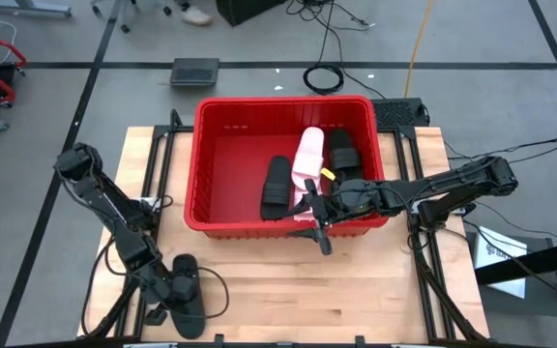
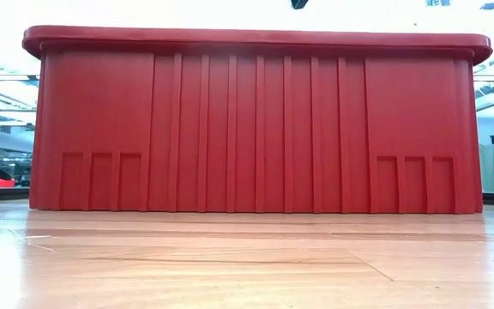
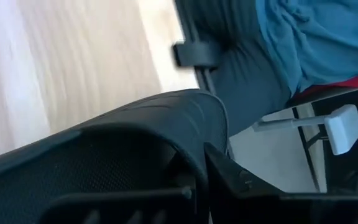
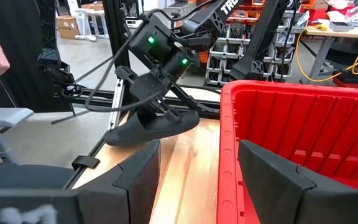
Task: Pick and place slides into bin
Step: Put the black slide into the red container
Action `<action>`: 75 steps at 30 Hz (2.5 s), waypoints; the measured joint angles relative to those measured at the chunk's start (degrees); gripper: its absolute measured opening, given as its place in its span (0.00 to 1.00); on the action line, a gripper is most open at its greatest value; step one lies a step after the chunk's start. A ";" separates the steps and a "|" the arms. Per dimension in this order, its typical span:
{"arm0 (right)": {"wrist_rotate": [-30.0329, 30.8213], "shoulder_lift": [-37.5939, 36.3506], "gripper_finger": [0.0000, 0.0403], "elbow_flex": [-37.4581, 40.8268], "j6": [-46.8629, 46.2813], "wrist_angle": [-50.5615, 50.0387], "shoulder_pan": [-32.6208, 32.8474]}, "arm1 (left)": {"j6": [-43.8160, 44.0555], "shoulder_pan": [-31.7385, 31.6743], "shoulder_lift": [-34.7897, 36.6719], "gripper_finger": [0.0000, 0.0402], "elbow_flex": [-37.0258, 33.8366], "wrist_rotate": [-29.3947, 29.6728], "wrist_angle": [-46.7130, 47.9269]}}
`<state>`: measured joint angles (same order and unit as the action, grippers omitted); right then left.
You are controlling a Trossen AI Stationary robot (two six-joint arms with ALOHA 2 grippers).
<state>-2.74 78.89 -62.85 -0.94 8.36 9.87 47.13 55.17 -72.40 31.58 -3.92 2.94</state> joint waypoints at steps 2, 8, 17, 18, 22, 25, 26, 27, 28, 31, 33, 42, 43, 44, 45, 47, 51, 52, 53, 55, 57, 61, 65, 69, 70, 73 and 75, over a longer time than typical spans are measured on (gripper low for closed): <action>0.00 0.00 0.52 0.00 0.08 0.00 0.00 | -3.01 -0.91 0.00 0.03 1.37 -0.15 0.11; -0.02 0.00 0.52 0.00 -0.80 0.68 0.25 | -16.37 -2.74 0.02 0.01 8.21 -0.61 0.60; -0.02 -0.02 0.52 0.00 -0.31 0.48 0.35 | -28.98 -6.75 0.02 0.01 23.45 -0.58 21.06; -0.02 -0.02 0.52 0.00 -0.31 0.46 0.35 | -30.34 -7.34 0.02 0.01 25.40 -0.58 24.30; -0.04 -0.02 0.52 0.00 0.03 0.42 0.36 | -36.54 -10.06 0.04 0.03 33.01 -0.01 34.44; -0.04 -0.02 0.52 0.00 0.08 0.57 0.37 | -42.58 -11.99 0.04 0.02 38.26 0.43 39.99; -0.04 -0.02 0.52 0.00 0.08 0.77 0.37 | -44.23 -12.71 0.04 0.01 39.89 0.60 41.83; -0.04 -0.01 0.52 0.00 0.10 1.16 0.37 | -45.72 -13.54 0.07 0.01 41.56 0.84 43.73; -0.04 -0.02 0.52 0.00 0.12 1.70 0.37 | -47.10 -14.48 0.11 0.01 43.03 1.09 45.36; -0.04 -0.02 0.52 0.00 0.74 3.41 0.37 | -50.99 -18.37 0.13 0.03 46.68 2.10 49.78; -0.04 -0.02 0.52 0.00 0.97 3.97 0.37 | -53.24 -21.76 0.13 0.03 48.48 2.00 52.60; 8.15 -4.28 0.52 0.02 4.28 1.19 -0.15 | -65.77 -40.06 0.11 0.02 52.23 -5.88 57.66; 11.78 -5.35 0.52 0.02 5.37 0.29 -0.15 | -67.09 -42.26 0.11 0.02 52.33 -6.67 57.84; 15.08 -6.42 0.52 0.02 6.64 -0.36 -0.15 | -68.40 -44.55 0.11 0.01 52.41 -7.50 57.82; 18.32 -7.49 0.52 0.02 8.02 -0.85 -0.15 | -69.71 -46.89 0.11 0.01 52.43 -8.31 57.68; 25.09 -9.63 0.52 0.02 10.84 -2.05 -0.17 | -72.13 -51.54 0.11 0.01 52.43 -10.59 57.65; 31.48 -13.18 0.52 0.02 12.42 -5.94 -1.26 | -76.55 -61.10 0.11 0.03 52.43 -14.46 57.26; 31.40 -14.05 0.52 0.02 11.64 -7.83 -1.90 | -77.97 -63.57 0.11 0.03 52.43 -15.66 57.11; 31.19 -14.94 0.52 0.02 10.43 -9.81 -2.89 | -79.51 -66.02 0.11 0.03 52.43 -16.97 57.02; 31.19 -16.17 0.52 0.02 8.13 -13.82 -5.27 | -82.31 -70.88 0.11 0.01 52.43 -19.45 56.92; 31.19 -16.84 0.52 0.02 7.21 -17.18 -7.79 | -84.64 -75.74 0.02 0.01 52.43 -21.75 56.59; 30.94 -16.87 0.52 0.02 8.02 -18.56 -12.67 | -87.63 -84.63 -1.89 0.02 52.54 -25.25 54.41; 23.67 -16.33 0.52 0.02 8.62 -18.55 -17.69 | -90.32 -90.24 -6.71 0.01 56.01 -28.23 55.19; 16.28 -15.73 0.52 0.02 8.72 -18.08 -22.28 | -94.52 -93.05 -13.76 0.02 63.30 -29.67 60.17; 15.62 -15.66 0.52 0.02 8.72 -18.24 -23.31 | -95.72 -93.51 -15.54 0.02 65.41 -30.27 61.39; 14.04 -15.27 0.52 0.02 8.73 -18.51 -26.14 | -99.36 -94.56 -20.68 0.01 71.16 -31.13 67.30; 12.23 -15.17 0.52 0.02 8.87 -18.65 -27.76 | -101.47 -95.26 -24.09 0.02 74.43 -31.57 69.63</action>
<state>9.48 63.72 -62.83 7.93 -10.29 -17.89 -54.34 -40.10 -96.49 106.01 -35.49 72.57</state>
